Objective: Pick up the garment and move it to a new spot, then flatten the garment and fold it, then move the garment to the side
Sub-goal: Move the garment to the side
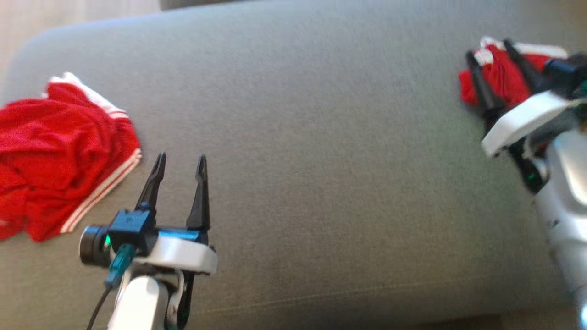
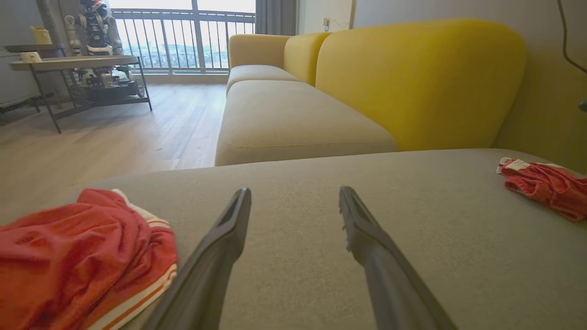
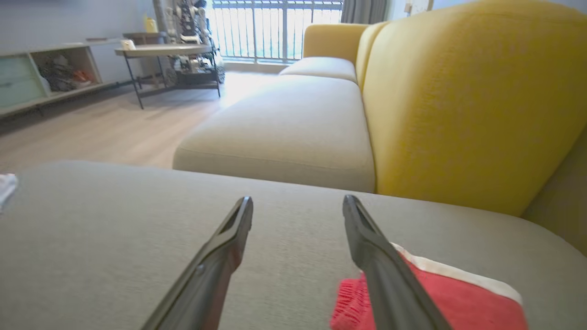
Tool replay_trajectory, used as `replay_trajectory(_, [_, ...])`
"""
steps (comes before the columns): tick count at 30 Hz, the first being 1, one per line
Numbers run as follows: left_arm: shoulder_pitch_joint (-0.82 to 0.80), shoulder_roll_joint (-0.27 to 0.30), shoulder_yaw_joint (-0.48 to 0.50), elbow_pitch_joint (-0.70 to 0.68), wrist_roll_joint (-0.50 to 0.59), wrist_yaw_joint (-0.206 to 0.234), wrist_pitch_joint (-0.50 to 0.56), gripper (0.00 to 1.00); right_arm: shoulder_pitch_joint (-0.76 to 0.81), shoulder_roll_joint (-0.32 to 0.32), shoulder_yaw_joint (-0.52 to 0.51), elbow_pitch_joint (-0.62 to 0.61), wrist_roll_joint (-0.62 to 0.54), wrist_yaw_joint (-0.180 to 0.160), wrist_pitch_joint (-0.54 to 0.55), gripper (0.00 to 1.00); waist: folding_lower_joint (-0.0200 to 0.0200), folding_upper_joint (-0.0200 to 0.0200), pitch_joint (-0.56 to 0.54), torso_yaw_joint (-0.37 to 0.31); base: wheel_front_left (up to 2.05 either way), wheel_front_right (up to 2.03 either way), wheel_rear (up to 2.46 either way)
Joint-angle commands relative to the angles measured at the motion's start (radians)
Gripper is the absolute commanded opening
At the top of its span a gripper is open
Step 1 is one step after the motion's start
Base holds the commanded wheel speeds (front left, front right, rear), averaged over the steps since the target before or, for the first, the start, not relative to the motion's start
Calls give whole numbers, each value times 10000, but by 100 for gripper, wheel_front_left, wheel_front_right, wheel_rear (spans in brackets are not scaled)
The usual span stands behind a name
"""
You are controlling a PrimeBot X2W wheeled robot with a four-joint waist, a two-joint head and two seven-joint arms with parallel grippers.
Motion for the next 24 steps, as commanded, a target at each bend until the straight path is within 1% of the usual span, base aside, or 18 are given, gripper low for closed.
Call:
replay_trajectory(1, [-83,7,425,-284,-107,91,-55,100,70,118,14,-435,-56,-4,-131,100,1,0,-664,539,0,0,0])
replay_trajectory(6, [482,-7,539,-137,-64,57,-55,100,1309,869,-106,-1084,-596,-4,-171,100,1,0,-1267,992,0,0,0])
replay_trajectory(9, [781,-19,548,-119,-91,65,-55,100,2154,1393,-656,-1501,-873,-4,-179,100,1,0,-1535,1265,0,0,0])
replay_trajectory(15, [1290,-32,647,-243,11,193,-55,100,3840,2232,-1587,-2580,-2001,-4,-183,100,1,0,-1953,1541,0,0,0])
replay_trajectory(20, [1544,-37,686,-309,83,143,-55,100,4974,2693,-2323,-3473,-2691,-4,-184,100,1,0,-2174,1637,0,0,0])
replay_trajectory(24, [1750,-40,700,-323,72,164,-55,100,5579,2823,-2604,-3833,-2852,-4,-184,100,1,0,-2283,1675,0,0,0])
